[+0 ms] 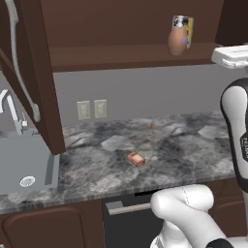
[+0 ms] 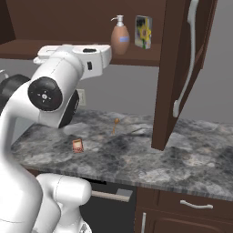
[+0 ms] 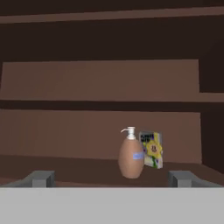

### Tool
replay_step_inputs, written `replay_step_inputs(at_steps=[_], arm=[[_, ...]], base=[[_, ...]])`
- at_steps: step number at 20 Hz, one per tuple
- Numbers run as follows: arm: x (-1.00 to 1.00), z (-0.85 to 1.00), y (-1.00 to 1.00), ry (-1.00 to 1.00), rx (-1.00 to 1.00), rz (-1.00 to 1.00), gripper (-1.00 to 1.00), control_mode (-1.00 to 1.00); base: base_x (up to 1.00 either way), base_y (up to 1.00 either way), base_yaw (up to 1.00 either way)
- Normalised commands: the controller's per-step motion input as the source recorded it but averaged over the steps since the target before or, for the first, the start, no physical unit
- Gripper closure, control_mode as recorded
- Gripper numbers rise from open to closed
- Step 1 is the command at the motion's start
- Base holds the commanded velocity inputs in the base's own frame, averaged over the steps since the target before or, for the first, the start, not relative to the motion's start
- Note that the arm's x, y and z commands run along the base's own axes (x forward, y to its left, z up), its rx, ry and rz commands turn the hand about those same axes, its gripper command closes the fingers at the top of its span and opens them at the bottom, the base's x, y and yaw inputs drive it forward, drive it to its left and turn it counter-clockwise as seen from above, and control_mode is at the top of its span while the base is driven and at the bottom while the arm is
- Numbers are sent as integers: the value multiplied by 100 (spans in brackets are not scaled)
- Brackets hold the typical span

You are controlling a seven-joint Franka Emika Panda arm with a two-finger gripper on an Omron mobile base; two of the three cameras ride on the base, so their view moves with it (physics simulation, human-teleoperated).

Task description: Pick the bar soap and soap dispenser from the cabinet and place them on the counter.

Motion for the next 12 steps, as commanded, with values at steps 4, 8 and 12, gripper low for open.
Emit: replay_step_inputs(at_steps=[4,8,12], arm=[[4,0,0,-4,0,0,-100,-100],[10,0,0,-13,0,0,-100,-100],[18,0,0,-12,0,-3,-100,-100]], base=[[0,0,0],[0,0,0],[0,0,0]])
